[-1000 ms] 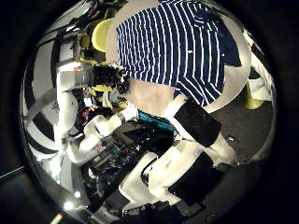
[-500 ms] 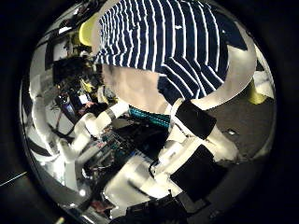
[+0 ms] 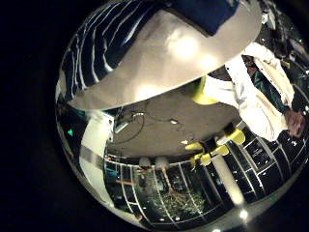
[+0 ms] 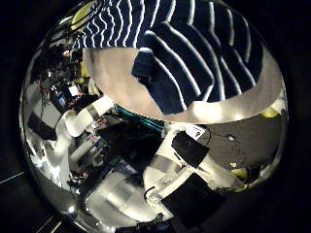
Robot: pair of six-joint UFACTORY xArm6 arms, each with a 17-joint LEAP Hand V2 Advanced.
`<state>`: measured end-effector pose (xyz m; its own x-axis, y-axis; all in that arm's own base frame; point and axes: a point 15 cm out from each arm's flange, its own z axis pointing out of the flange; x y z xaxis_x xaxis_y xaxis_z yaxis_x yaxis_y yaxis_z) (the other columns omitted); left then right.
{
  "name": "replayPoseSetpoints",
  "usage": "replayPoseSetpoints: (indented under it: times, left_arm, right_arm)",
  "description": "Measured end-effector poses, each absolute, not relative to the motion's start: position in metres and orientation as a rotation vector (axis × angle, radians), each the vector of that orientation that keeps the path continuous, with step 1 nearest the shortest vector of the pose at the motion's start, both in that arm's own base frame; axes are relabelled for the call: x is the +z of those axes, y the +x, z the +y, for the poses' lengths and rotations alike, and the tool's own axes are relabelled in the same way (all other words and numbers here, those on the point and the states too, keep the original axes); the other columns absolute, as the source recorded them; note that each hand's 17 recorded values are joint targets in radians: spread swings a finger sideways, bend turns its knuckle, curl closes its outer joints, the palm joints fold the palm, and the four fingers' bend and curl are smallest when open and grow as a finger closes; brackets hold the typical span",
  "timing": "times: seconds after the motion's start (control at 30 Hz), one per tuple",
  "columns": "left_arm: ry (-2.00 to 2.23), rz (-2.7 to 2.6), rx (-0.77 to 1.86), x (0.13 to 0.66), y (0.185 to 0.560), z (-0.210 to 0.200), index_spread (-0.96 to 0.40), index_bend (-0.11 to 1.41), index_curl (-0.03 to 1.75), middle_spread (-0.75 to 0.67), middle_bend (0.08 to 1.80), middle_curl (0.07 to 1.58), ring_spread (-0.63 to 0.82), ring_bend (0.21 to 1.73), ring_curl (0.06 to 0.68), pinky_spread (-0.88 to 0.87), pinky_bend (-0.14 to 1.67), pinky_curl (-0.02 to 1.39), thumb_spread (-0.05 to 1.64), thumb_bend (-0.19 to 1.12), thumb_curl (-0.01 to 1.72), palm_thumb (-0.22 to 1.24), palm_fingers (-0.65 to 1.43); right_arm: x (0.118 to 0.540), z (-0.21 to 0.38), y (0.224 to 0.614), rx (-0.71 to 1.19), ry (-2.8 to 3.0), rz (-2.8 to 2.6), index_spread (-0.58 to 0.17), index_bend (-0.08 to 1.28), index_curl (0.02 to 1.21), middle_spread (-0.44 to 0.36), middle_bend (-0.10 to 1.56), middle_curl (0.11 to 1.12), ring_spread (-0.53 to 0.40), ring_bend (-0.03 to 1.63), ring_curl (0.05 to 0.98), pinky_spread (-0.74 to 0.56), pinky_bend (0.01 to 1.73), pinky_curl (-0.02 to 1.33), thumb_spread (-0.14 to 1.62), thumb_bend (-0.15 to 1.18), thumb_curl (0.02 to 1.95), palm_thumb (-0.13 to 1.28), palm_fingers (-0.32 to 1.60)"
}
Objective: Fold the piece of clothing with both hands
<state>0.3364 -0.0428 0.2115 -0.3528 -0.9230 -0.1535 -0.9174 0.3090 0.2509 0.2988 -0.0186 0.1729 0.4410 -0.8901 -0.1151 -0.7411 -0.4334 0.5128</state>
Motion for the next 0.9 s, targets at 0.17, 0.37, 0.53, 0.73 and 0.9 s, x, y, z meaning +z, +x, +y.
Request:
replayPoseSetpoints:
  times: [0.17,0.37,0.53,0.73,0.9]
  left_arm:
    - [1.776,-2.531,-0.460,0.215,0.339,-0.042,-0.75,0.37,1.31,-0.59,0.94,1.01,-0.44,1.39,0.525,-0.61,1.14,0.79,1.02,-0.02,0.57,0.81,1.06]
    - [1.773,-2.530,-0.465,0.215,0.340,-0.040,-0.75,0.33,1.35,-0.59,0.93,1.02,-0.44,1.39,0.524,-0.61,1.14,0.79,1.03,-0.02,0.57,0.80,1.07]
    - [1.771,-2.525,-0.472,0.216,0.338,-0.038,-0.75,0.31,1.38,-0.60,0.92,1.02,-0.44,1.38,0.521,-0.61,1.13,0.80,1.03,-0.02,0.57,0.80,1.07]
    - [1.773,-2.511,-0.469,0.219,0.336,-0.032,-0.75,0.30,1.41,-0.60,0.91,1.03,-0.44,1.38,0.519,-0.61,1.13,0.80,1.03,-0.02,0.58,0.80,1.08]
    - [1.777,-2.504,-0.464,0.220,0.336,-0.028,-0.74,0.28,1.43,-0.60,0.91,1.03,-0.44,1.38,0.521,-0.62,1.12,0.80,1.03,-0.02,0.58,0.80,1.08]
  right_arm:
    - [0.168,-0.007,0.308,-0.463,2.331,-1.359,-0.372,0.17,0.29,-0.067,0.20,0.36,0.127,0.38,0.212,0.30,0.37,0.25,1.00,-0.03,0.37,0.64,0.11]
    - [0.165,-0.012,0.320,-0.353,2.308,-1.366,-0.367,0.17,0.30,-0.067,0.20,0.36,0.092,0.40,0.224,0.28,0.34,0.25,0.98,-0.02,0.37,0.68,0.18]
    - [0.153,-0.015,0.323,-0.287,2.313,-1.373,-0.346,0.14,0.28,-0.109,0.27,0.38,-0.085,0.58,0.267,0.10,0.36,0.25,0.96,-0.01,0.39,0.74,0.43]
    - [0.148,-0.010,0.335,-0.210,2.358,-1.403,-0.382,0.16,0.25,-0.225,0.41,0.46,-0.278,0.88,0.386,-0.32,0.72,0.35,0.94,-0.01,0.42,0.82,0.90]
    - [0.158,-0.006,0.348,-0.100,2.430,-1.455,-0.444,0.45,0.39,-0.284,0.68,0.60,-0.309,0.96,0.472,-0.39,0.86,0.45,0.93,0.00,0.45,0.93,1.25]
